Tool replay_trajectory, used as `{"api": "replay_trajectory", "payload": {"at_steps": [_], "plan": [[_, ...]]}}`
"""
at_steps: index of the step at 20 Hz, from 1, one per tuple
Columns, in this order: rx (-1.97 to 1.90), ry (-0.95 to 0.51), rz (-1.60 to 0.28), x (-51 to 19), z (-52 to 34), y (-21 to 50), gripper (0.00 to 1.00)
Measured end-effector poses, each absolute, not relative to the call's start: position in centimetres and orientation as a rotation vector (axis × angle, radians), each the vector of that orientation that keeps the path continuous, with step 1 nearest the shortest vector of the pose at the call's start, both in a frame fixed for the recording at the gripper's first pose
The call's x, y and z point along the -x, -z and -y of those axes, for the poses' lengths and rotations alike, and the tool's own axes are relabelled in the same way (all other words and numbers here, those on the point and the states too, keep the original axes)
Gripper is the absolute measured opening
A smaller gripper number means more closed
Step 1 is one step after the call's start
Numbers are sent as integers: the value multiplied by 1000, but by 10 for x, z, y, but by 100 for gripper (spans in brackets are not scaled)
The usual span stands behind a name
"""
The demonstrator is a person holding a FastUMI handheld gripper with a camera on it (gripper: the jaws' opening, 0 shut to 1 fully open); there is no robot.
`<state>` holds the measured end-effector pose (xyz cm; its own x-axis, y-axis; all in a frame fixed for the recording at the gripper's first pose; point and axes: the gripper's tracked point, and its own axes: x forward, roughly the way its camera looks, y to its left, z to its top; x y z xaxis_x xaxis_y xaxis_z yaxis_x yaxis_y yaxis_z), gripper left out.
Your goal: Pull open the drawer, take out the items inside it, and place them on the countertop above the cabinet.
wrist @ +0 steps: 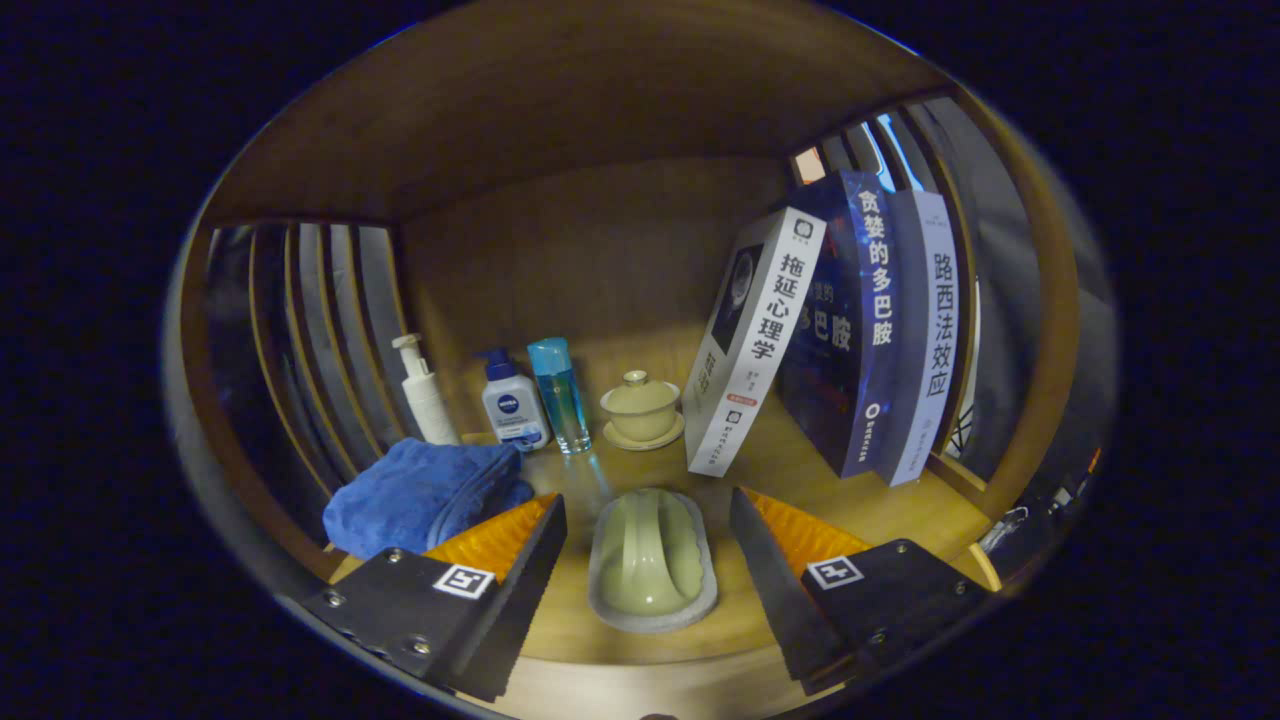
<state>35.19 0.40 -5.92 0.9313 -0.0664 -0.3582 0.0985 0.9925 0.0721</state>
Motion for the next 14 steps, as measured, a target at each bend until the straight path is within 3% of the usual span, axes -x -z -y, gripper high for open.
{"api": "replay_trajectory", "payload": {"at_steps": [14], "plan": [[-184, 25, -265, -196, -34, -26, 99]]}}
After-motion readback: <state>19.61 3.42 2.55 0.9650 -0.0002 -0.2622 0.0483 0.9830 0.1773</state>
